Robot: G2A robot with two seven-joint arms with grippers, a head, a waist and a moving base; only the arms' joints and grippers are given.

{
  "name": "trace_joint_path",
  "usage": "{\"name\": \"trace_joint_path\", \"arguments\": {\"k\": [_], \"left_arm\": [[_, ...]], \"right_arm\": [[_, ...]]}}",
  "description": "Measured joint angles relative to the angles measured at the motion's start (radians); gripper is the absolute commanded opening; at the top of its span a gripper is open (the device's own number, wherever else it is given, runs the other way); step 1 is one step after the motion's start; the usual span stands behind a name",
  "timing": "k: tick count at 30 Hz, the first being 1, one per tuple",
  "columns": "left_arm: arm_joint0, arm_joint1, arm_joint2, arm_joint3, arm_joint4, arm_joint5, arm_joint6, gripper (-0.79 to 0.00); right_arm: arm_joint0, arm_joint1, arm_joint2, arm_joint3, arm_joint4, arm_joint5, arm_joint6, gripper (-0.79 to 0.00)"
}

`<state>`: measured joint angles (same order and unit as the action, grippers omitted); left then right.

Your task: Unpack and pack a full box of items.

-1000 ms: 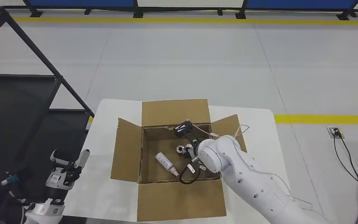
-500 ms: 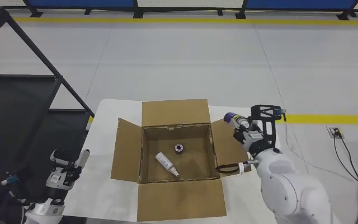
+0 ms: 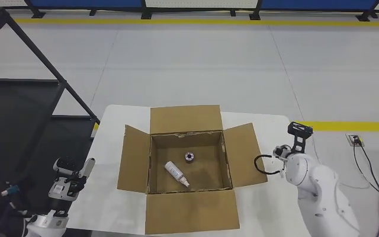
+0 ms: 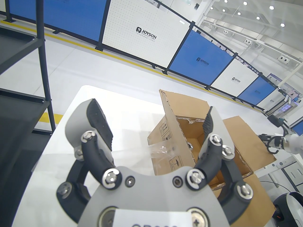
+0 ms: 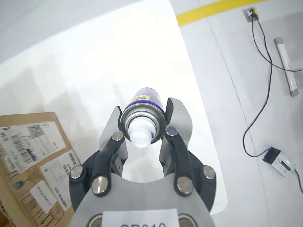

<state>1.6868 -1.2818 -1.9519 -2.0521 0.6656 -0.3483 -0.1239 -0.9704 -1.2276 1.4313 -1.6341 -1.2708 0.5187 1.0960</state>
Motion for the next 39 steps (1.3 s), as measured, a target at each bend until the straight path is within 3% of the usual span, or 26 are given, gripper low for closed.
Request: {"name": "trace_joint_path", "arguments": {"k": [6, 7, 8, 9, 11, 13, 15, 17, 24, 30, 34, 39], "left_arm": [[0.000, 0.000, 0.000, 0.000, 0.000, 0.000, 0.000, 0.000], [0.000, 0.000, 0.000, 0.000, 0.000, 0.000, 0.000, 0.000], [0.000, 0.000, 0.000, 0.000, 0.000, 0.000, 0.000, 0.000], [0.000, 0.000, 0.000, 0.000, 0.000, 0.000, 0.000, 0.000], [0.000, 0.000, 0.000, 0.000, 0.000, 0.000, 0.000, 0.000], [0.000, 0.000, 0.000, 0.000, 0.000, 0.000, 0.000, 0.000], [0.000, 0.000, 0.000, 0.000, 0.000, 0.000, 0.000, 0.000], [0.000, 0.000, 0.000, 0.000, 0.000, 0.000, 0.000, 0.000], [0.000, 0.000, 0.000, 0.000, 0.000, 0.000, 0.000, 0.000], [0.000, 0.000, 0.000, 0.000, 0.000, 0.000, 0.000, 0.000], [0.000, 0.000, 0.000, 0.000, 0.000, 0.000, 0.000, 0.000], [0.000, 0.000, 0.000, 0.000, 0.000, 0.000, 0.000, 0.000]], "right_arm": [[0.061, -0.004, -0.009, 0.158, 0.045, -0.070, 0.003, -0.785], [0.067, -0.006, -0.013, 0.173, 0.047, -0.074, 0.000, -0.751], [0.071, -0.006, -0.016, 0.183, 0.048, -0.076, -0.001, -0.585], [0.075, -0.007, -0.018, 0.191, 0.050, -0.078, 0.001, -0.502], [0.084, -0.008, -0.020, 0.208, 0.054, -0.082, 0.004, -0.406], [0.092, -0.009, -0.023, 0.222, 0.056, -0.085, 0.006, -0.194], [0.098, -0.010, -0.025, 0.233, 0.057, -0.087, 0.010, -0.172], [0.103, -0.011, -0.025, 0.241, 0.058, -0.087, 0.011, 0.000], [0.087, -0.008, 0.009, 0.159, 0.031, -0.035, -0.016, 0.000], [-0.050, -0.017, -0.008, -0.252, 0.000, 0.071, -0.170, 0.000], [-0.102, -0.028, -0.141, -0.482, -0.017, -0.001, -0.250, 0.000], [-0.016, -0.047, -0.331, -0.458, 0.048, -0.179, -0.212, 0.000]]}}
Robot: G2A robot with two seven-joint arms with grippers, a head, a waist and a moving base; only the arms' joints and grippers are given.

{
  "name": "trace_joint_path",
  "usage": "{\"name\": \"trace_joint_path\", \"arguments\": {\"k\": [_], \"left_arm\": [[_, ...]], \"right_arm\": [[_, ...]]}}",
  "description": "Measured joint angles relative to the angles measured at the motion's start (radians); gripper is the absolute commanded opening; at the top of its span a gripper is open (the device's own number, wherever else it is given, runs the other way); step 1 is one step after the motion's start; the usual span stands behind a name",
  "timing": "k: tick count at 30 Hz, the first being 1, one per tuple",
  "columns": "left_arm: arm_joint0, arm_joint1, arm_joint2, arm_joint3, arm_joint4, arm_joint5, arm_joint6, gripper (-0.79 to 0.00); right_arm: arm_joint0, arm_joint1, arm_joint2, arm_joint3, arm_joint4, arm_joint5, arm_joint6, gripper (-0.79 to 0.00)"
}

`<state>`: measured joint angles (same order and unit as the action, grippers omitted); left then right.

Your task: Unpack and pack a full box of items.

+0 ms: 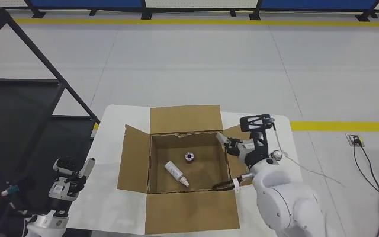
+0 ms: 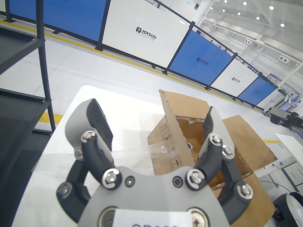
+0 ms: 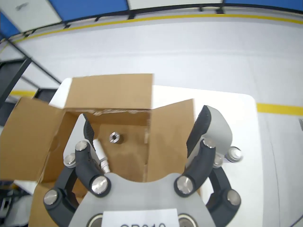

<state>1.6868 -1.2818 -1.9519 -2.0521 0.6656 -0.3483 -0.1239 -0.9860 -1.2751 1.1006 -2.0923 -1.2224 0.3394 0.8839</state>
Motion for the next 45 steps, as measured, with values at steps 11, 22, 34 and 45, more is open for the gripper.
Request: {"name": "trace_joint_path", "arguments": {"k": [11, 22, 34, 45], "left_arm": [[0.000, 0.000, 0.000, 0.000, 0.000, 0.000, 0.000, 0.000], [0.000, 0.000, 0.000, 0.000, 0.000, 0.000, 0.000, 0.000], [0.000, 0.000, 0.000, 0.000, 0.000, 0.000, 0.000, 0.000], [0.000, 0.000, 0.000, 0.000, 0.000, 0.000, 0.000, 0.000]], "right_arm": [[0.423, -0.123, -0.369, 0.626, 0.173, -0.124, 0.240, 0.000], [0.512, -0.247, -0.492, 1.020, 0.355, -0.089, 0.005, 0.000], [0.546, -0.326, -0.525, 1.239, 0.374, -0.051, -0.135, -0.428], [0.563, -0.359, -0.513, 1.300, 0.378, -0.079, -0.145, -0.785]]}}
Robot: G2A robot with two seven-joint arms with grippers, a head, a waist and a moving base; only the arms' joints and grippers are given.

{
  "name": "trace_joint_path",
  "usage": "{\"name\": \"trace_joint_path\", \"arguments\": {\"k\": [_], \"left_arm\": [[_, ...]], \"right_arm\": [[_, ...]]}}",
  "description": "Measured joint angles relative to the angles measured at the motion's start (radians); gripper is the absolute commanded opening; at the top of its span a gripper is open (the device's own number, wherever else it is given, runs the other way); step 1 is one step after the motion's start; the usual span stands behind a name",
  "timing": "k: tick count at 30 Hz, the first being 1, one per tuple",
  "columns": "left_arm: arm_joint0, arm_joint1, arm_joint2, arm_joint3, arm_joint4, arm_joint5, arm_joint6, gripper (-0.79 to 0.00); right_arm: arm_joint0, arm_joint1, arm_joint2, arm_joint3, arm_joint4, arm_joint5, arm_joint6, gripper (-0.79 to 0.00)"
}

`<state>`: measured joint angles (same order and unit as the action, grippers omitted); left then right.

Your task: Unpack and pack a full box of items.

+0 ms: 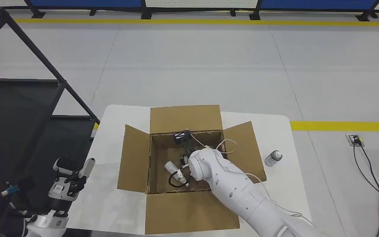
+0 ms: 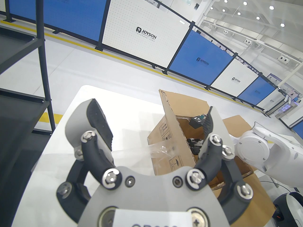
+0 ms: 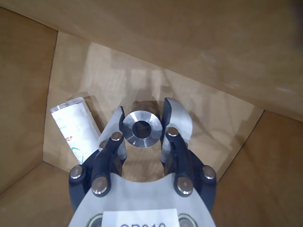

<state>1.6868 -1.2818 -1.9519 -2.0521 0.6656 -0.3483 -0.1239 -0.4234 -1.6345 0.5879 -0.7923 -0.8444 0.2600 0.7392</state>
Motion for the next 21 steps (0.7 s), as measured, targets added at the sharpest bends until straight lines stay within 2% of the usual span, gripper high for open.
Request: {"name": "trace_joint_path", "arguments": {"k": [5, 9, 11, 16, 21], "left_arm": [[0.000, 0.000, 0.000, 0.000, 0.000, 0.000, 0.000, 0.000], [0.000, 0.000, 0.000, 0.000, 0.000, 0.000, 0.000, 0.000], [0.000, 0.000, 0.000, 0.000, 0.000, 0.000, 0.000, 0.000], [0.000, 0.000, 0.000, 0.000, 0.000, 0.000, 0.000, 0.000], [0.000, 0.000, 0.000, 0.000, 0.000, 0.000, 0.000, 0.000]], "right_arm": [[-0.023, 0.020, 0.036, -0.102, -0.049, 0.011, 0.016, -0.785], [-0.087, 0.065, 0.099, -0.292, -0.136, 0.034, 0.063, -0.785], [-0.146, 0.099, 0.153, -0.438, -0.210, 0.054, 0.095, -0.785], [-0.378, 0.183, 0.341, -0.883, -0.456, 0.118, 0.166, -0.785], [-0.631, 0.231, 0.566, -1.287, -0.646, 0.181, 0.191, -0.785]]}}
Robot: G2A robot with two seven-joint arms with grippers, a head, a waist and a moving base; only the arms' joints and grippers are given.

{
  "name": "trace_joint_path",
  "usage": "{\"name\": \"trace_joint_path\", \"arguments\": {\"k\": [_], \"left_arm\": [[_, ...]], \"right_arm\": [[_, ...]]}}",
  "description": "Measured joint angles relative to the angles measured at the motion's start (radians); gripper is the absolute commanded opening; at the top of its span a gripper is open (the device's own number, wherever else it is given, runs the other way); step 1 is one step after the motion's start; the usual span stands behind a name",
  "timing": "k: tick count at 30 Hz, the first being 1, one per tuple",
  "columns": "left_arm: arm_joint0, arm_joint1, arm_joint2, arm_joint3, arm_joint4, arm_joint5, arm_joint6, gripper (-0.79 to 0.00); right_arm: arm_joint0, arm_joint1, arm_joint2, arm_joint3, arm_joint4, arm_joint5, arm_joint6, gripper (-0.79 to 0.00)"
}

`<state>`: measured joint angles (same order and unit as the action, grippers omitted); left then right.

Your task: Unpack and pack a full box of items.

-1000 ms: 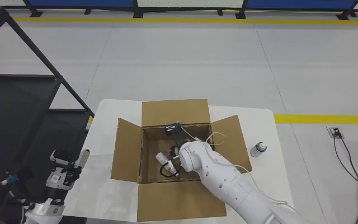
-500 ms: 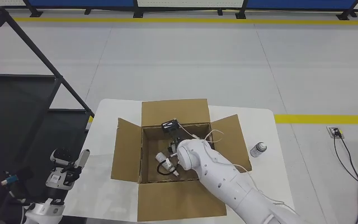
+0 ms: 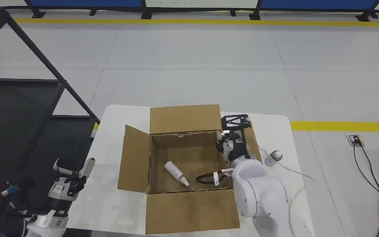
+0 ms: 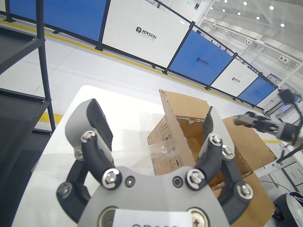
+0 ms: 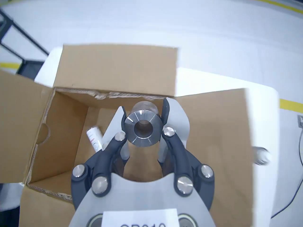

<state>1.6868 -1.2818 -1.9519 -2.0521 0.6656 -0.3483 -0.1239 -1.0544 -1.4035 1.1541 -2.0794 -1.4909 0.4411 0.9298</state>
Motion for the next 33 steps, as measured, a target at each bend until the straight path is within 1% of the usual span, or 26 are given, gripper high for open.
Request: {"name": "trace_joint_path", "arguments": {"k": [1, 4, 7, 10, 13, 17, 28, 33], "left_arm": [[0.000, 0.000, 0.000, 0.000, 0.000, 0.000, 0.000, 0.000], [0.000, 0.000, 0.000, 0.000, 0.000, 0.000, 0.000, 0.000], [0.000, 0.000, 0.000, 0.000, 0.000, 0.000, 0.000, 0.000], [0.000, 0.000, 0.000, 0.000, 0.000, 0.000, 0.000, 0.000], [0.000, 0.000, 0.000, 0.000, 0.000, 0.000, 0.000, 0.000], [0.000, 0.000, 0.000, 0.000, 0.000, 0.000, 0.000, 0.000], [0.000, 0.000, 0.000, 0.000, 0.000, 0.000, 0.000, 0.000], [0.000, 0.000, 0.000, 0.000, 0.000, 0.000, 0.000, 0.000]], "right_arm": [[-0.062, 0.007, 0.059, -0.078, -0.023, 0.012, 0.003, -0.785], [-0.194, 0.017, 0.202, -0.198, -0.050, 0.044, 0.027, -0.785], [-0.285, 0.022, 0.326, -0.207, -0.025, 0.045, 0.077, -0.785], [-0.331, 0.027, 0.418, -0.134, 0.001, 0.008, 0.141, -0.785], [-0.323, 0.028, 0.442, -0.025, 0.041, -0.035, 0.180, -0.785], [-0.292, 0.026, 0.434, 0.104, 0.086, -0.063, 0.171, -0.785], [-0.248, 0.022, 0.441, 0.333, 0.233, -0.115, 0.022, -0.785], [-0.213, 0.021, 0.438, 0.404, 0.255, -0.108, -0.035, -0.785]]}}
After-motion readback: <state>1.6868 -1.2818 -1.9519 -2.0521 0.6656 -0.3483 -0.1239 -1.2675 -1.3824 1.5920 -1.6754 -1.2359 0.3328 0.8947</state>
